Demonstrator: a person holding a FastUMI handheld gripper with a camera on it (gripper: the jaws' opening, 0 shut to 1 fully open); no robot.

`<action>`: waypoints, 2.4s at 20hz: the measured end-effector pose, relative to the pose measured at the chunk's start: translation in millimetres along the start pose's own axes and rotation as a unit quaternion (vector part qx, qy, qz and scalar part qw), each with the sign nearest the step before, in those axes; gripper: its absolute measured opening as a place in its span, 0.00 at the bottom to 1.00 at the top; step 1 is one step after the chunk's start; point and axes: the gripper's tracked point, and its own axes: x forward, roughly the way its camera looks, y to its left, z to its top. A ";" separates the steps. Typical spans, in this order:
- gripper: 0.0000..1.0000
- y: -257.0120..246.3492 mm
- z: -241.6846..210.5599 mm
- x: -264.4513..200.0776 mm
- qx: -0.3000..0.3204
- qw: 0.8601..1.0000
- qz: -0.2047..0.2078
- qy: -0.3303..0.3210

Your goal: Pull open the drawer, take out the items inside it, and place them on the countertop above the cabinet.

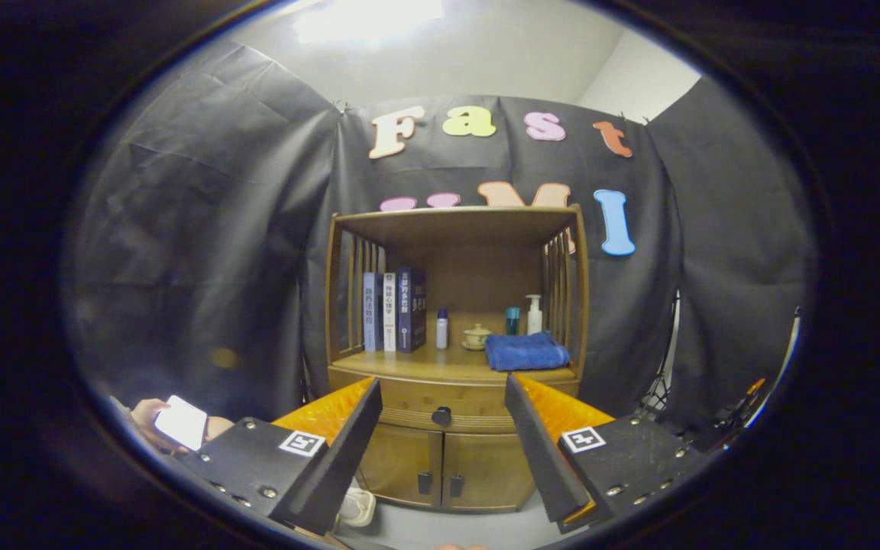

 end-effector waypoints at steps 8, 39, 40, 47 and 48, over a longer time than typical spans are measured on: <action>0.97 7.6 -58.0 89.2 0.016 0.999 -0.011 0.036; 0.27 -4.6 -232.8 245.0 0.041 0.972 -0.120 0.196; 0.27 -3.8 -232.4 239.7 0.046 0.972 -0.122 0.197; 0.27 4.2 -229.6 195.2 0.055 0.970 -0.122 0.202; 0.27 5.4 -228.9 187.1 0.053 0.970 -0.119 0.205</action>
